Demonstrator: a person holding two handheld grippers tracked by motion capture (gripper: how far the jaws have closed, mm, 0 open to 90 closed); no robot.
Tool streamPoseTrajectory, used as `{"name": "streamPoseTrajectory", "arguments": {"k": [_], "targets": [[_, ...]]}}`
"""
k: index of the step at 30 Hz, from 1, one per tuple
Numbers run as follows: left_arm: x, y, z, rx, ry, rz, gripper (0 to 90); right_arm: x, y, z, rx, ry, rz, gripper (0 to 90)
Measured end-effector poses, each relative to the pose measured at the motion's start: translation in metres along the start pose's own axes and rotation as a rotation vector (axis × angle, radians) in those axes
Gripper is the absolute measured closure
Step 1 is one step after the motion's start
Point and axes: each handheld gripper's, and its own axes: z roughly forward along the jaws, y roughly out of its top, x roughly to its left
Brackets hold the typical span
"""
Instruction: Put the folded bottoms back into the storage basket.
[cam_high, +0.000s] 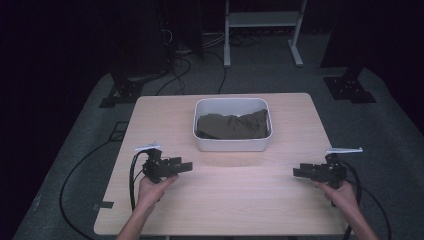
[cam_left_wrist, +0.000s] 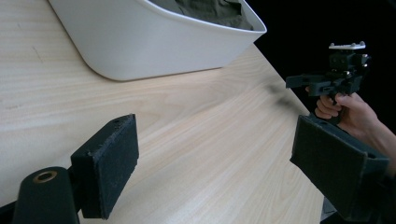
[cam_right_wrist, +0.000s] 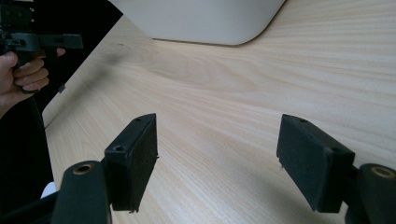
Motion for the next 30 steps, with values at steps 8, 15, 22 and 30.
{"name": "streamPoseTrajectory", "arguments": {"k": [8,15,22,30], "targets": [[0.002,-0.007,-0.005,0.0,0.002,-0.011,14.0,-0.002,-0.007,-0.005,-0.009,-0.001,0.005,28.0],[0.003,-0.012,-0.009,0.003,0.004,-0.011,14.0,-0.003,-0.013,-0.009,-0.018,0.002,0.007,28.0],[0.005,-0.018,-0.014,-0.001,0.002,-0.025,13.4,-0.003,-0.021,-0.012,-0.012,0.006,0.014,27.7],[0.006,-0.027,-0.018,-0.018,-0.01,-0.038,12.4,-0.002,-0.03,-0.016,-0.018,0.013,0.019,27.7]]}}
